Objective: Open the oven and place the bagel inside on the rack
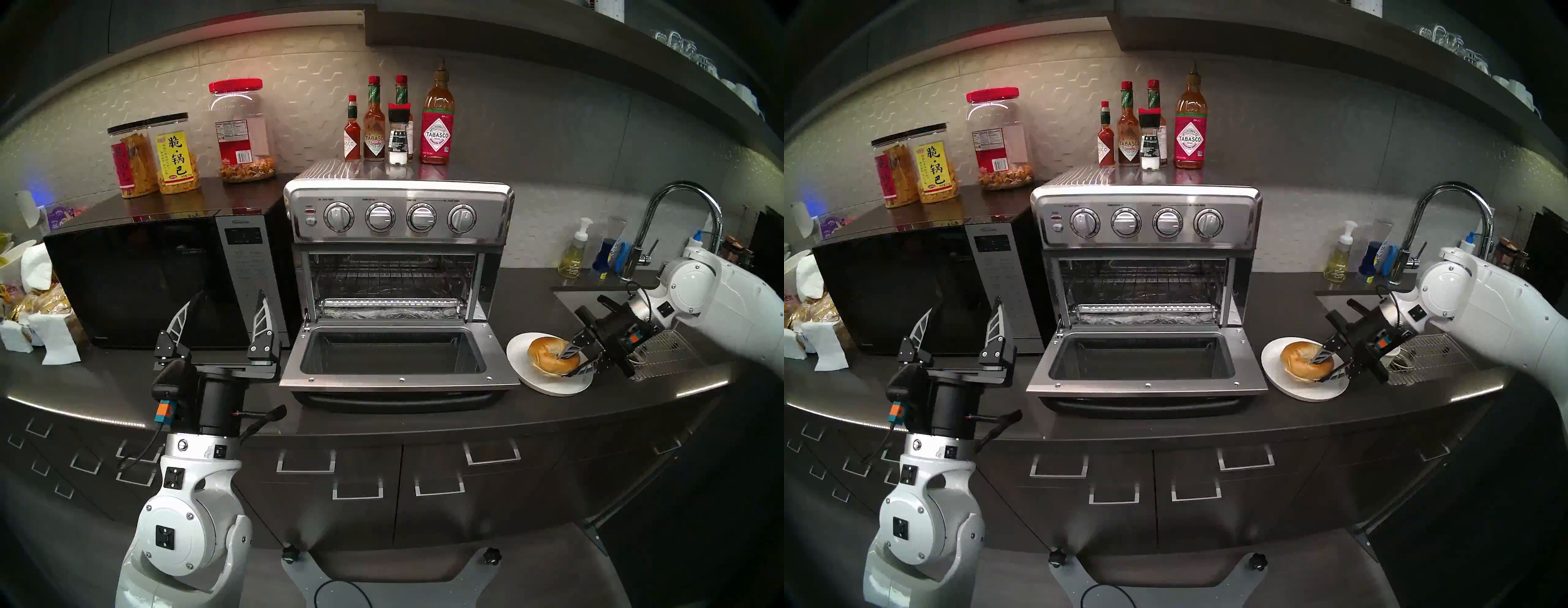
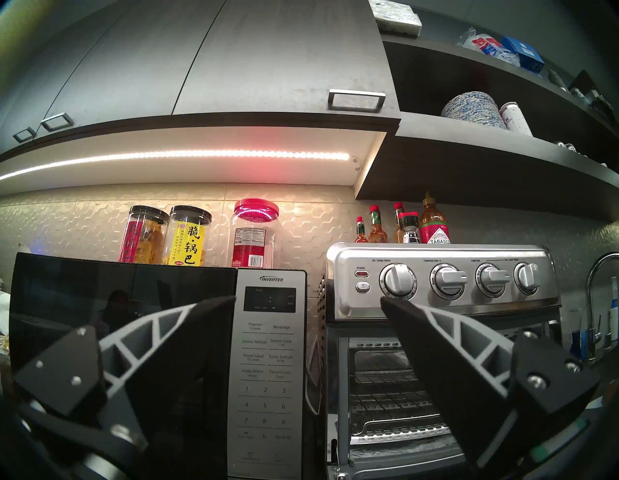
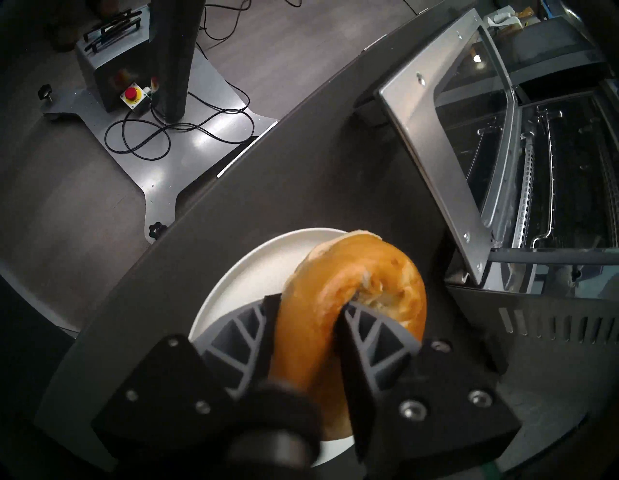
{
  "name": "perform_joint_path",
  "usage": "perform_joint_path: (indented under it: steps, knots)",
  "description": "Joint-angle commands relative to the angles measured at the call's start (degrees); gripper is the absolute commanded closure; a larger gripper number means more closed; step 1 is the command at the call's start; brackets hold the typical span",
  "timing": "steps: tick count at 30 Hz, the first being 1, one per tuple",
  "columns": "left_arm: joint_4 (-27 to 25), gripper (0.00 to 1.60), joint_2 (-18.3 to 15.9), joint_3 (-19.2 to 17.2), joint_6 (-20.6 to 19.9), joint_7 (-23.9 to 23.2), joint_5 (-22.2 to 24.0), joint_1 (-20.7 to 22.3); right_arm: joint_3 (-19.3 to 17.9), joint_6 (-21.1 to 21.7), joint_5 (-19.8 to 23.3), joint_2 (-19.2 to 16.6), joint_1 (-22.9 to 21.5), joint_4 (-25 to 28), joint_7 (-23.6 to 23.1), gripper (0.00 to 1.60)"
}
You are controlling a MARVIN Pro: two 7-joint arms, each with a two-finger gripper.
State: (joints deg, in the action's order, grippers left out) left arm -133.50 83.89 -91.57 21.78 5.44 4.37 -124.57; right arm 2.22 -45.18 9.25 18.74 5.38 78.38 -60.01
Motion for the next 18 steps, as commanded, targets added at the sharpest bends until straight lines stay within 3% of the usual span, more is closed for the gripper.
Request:
perform_joint_path:
  steps: [1, 6, 18]
  knots:
    - [-1.3, 0.0, 0.0, 0.0, 0.1, -0.1, 0.0, -0.1, -1.3, -0.1, 0.8, -4.0, -3.1, 2.8, -3.4, 1.02]
    - [-1.3, 0.0, 0.0, 0.0, 0.1, -0.1, 0.0, -0.1, -1.9, 0.2, 1.4, -5.8, -4.0, 4.8, -2.6, 1.07]
    - [-1.3, 0.0, 0.0, 0.0, 0.1, -0.1, 0.0, -0.1, -2.8, 2.1, 3.2, -9.9, -5.1, 13.3, -3.2, 1.04]
